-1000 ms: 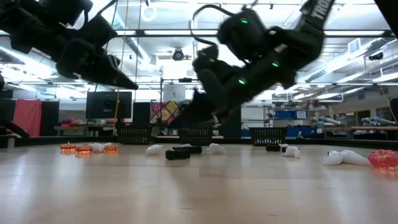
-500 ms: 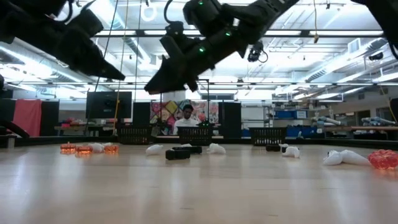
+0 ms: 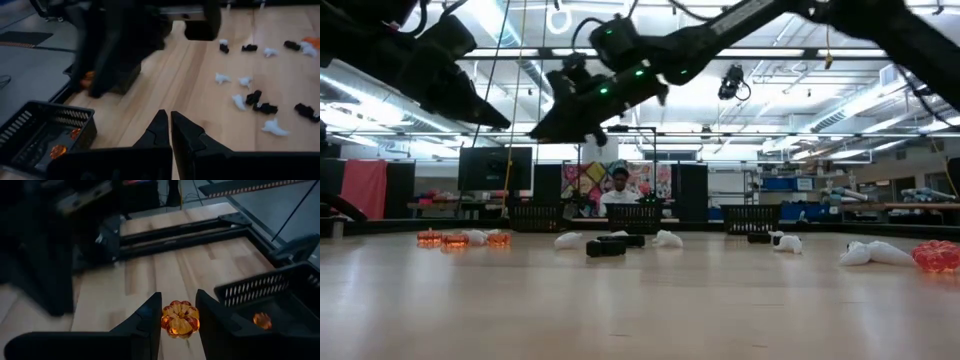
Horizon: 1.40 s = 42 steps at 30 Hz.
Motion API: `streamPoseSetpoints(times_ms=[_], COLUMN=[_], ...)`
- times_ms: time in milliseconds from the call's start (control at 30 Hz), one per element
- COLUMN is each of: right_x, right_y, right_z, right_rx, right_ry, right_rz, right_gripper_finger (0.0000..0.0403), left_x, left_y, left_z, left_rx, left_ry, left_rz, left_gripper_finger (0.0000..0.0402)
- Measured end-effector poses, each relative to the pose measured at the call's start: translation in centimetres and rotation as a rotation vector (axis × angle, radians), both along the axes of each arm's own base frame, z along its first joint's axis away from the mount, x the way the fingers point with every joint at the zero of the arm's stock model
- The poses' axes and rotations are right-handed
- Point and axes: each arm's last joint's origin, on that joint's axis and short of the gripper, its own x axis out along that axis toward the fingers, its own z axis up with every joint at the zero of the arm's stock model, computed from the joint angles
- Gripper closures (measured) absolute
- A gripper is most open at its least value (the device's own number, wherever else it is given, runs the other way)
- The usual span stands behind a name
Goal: Sort Halloween decoration
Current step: Put the orange pumpkin toy into the left black basket, then put the white ghost toy into the right black basket
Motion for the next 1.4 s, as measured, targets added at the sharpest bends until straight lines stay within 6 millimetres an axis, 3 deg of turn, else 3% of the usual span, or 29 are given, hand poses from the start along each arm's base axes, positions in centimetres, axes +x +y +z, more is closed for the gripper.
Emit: streamPoseSetpoints(times_ms=[233,500,767,1000,1400], right_x=[3.6,5.4,5.0,4.6,4.5], right_y=[-3.0,-5.0,-5.4,-6.2,-6.6], right_z=[-1.1,-3.4,-4.9,-5.0,-4.9], right_rx=[0.056,0.054,0.024,0.053,0.083], right_ry=[-0.009,0.052,0.117,0.132,0.120], right_rz=[-0.064,-0.234,-0.342,-0.364,-0.285], right_gripper_finger=[0.0295,0.0295,0.0294,0.0276,0.0238], left_x=[-0.2,-0.4,-0.5,-0.5,-0.5], left_y=[0.1,0.3,0.5,0.5,0.5], left_z=[-0.6,-0.8,-0.8,-0.8,-0.8], left_rx=[-0.024,-0.060,-0.072,-0.072,-0.072], left_ry=[0.049,0.034,0.014,0.009,0.010], left_rz=[0.018,0.155,0.222,0.225,0.224], left_gripper_finger=[0.0402,0.0402,0.0402,0.0402,0.0402])
